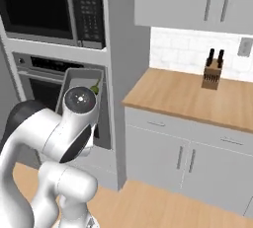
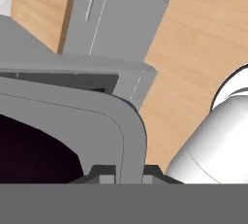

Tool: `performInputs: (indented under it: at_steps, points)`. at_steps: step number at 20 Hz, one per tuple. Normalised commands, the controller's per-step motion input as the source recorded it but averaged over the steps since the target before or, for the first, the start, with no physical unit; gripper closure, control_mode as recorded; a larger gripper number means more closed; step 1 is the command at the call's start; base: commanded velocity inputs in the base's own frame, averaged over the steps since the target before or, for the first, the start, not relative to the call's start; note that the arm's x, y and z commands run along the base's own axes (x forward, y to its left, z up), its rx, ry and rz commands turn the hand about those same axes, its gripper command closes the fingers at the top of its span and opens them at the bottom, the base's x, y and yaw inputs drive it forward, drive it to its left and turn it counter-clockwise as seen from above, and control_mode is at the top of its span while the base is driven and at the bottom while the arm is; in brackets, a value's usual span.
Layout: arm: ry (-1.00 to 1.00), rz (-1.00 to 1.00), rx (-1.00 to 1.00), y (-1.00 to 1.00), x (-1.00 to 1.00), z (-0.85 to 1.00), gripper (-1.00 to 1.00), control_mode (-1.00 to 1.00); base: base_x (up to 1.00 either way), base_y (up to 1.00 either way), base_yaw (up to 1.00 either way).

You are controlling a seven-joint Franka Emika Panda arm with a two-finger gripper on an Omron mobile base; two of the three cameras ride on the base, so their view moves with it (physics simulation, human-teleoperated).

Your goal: Take the meat container that has the steak and place it on the second highest rack of the freezer. Then take the vegetable container that has the mushroom and eggplant and place it on the highest rack of the freezer.

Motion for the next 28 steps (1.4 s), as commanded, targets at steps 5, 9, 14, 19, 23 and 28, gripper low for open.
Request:
performInputs:
  at_steps: [5,9,14,19,23,28]
  points:
    - [0.00,0.00,0.00,0.00,0.00,0.00,1.00,1.00,0.26,0.98,0.49]
    - [0.00,0.00,0.00,0.00,0.00,0.00,1.00,1.00,0.25,0.83,0.70]
    - [0.00,0.00,0.00,0.00,0.00,0.00,1.00,1.00,0.10,1.00,0.61]
    - [0.00,0.00,0.00,0.00,0.00,0.00,1.00,1.00,0.68,0.98,0.32]
    - [0.00,0.00,0.00,0.00,0.00,0.00,1.00,1.00,0.91,0.95,-0.11]
    - [0.00,0.00,0.00,0.00,0.00,0.00,1.00,1.00,0.97,0.77,-0.42]
